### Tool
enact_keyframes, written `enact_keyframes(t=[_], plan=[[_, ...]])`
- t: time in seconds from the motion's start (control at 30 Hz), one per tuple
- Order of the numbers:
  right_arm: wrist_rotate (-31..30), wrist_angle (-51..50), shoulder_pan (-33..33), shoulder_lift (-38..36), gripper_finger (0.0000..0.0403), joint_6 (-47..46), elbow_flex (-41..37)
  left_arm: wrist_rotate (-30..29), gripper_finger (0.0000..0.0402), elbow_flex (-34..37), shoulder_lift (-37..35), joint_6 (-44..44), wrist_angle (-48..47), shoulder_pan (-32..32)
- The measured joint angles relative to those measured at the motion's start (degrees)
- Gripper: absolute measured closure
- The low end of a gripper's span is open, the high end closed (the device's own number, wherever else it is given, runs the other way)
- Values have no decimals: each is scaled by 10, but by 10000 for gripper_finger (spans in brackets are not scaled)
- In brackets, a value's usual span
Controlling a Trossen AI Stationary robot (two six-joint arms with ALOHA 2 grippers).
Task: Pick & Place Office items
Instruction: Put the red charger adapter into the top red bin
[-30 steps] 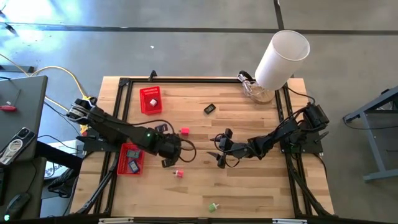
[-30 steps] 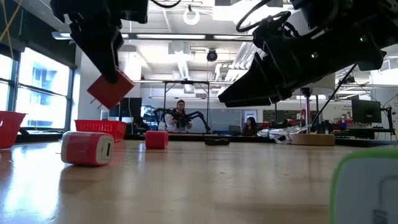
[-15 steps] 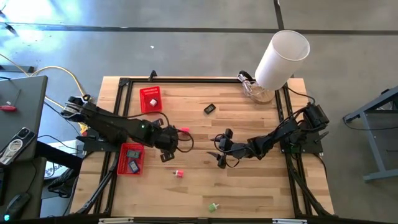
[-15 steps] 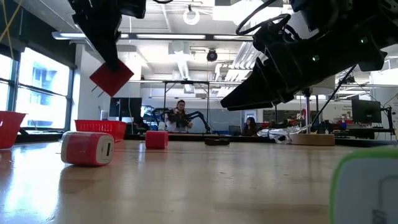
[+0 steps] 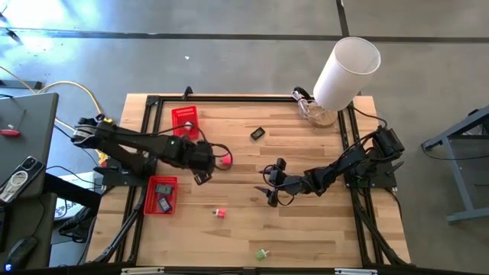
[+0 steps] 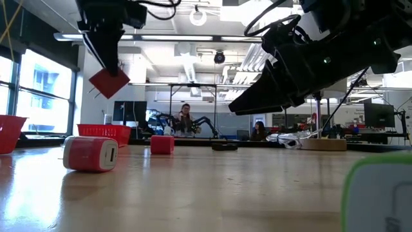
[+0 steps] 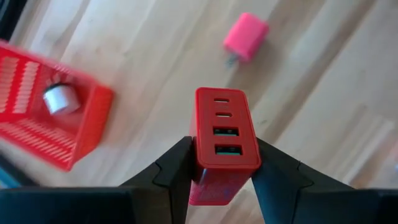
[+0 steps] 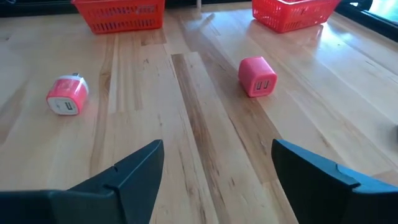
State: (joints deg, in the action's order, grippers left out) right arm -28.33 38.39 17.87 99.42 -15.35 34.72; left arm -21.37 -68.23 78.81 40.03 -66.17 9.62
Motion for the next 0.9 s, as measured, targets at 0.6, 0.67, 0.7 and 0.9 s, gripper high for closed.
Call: enact_keyframes(t=[0.6,0.67,0.7,0.9], plan=[[2,-6,0,0,118,0,0,4,264,0,0,-39,-60,-107],[2,-6,0,0,118,0,0,4,264,0,0,-48,-64,-118],[2,-6,0,0,118,0,0,4,264,0,0,-54,-63,-123],[2,-6,0,0,118,0,0,4,264,0,0,-69,-63,-148]])
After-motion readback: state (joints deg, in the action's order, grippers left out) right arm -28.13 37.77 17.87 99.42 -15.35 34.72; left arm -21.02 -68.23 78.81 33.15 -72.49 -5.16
